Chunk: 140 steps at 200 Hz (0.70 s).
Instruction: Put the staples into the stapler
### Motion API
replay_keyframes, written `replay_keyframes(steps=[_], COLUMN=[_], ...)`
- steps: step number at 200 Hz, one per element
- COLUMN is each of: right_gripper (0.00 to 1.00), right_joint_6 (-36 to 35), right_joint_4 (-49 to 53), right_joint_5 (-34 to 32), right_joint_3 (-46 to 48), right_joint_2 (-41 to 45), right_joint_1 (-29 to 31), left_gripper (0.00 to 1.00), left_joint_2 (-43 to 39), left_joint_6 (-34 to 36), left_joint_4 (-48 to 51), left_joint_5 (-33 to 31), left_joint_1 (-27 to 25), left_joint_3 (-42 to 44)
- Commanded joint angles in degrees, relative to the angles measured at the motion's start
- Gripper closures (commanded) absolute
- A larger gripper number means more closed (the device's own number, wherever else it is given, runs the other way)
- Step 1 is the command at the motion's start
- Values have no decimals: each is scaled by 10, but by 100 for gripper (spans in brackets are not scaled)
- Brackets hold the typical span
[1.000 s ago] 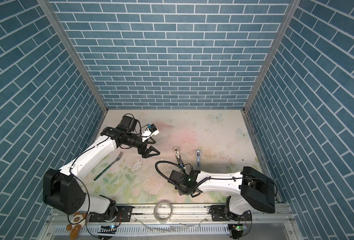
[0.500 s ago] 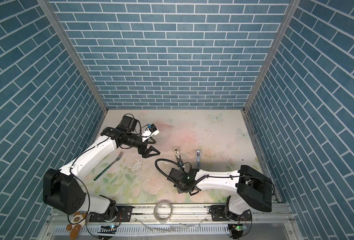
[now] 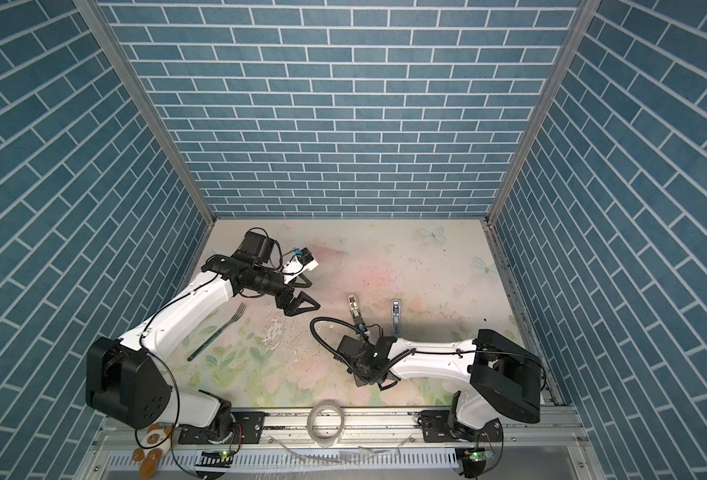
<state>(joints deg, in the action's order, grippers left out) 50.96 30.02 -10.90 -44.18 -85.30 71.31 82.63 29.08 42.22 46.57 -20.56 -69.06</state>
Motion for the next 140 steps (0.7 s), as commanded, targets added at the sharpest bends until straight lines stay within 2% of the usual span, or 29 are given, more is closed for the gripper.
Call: replay_keyframes(steps=[1,140], right_gripper=[74,76], right_joint_6=[-2,18], right_joint_4=[11,-9], right_joint_5=[-9,55], right_joint_3=[4,32], right_joint_2=[-8,-38], right_joint_1=[-4,-7], left_gripper=[2,2], left_joint_2=[1,0], left_joint_6=[-2,0], left_joint_4=[1,0], left_joint_5=[11,12], left_joint_1=[-2,-1], left_joint_3=[9,12])
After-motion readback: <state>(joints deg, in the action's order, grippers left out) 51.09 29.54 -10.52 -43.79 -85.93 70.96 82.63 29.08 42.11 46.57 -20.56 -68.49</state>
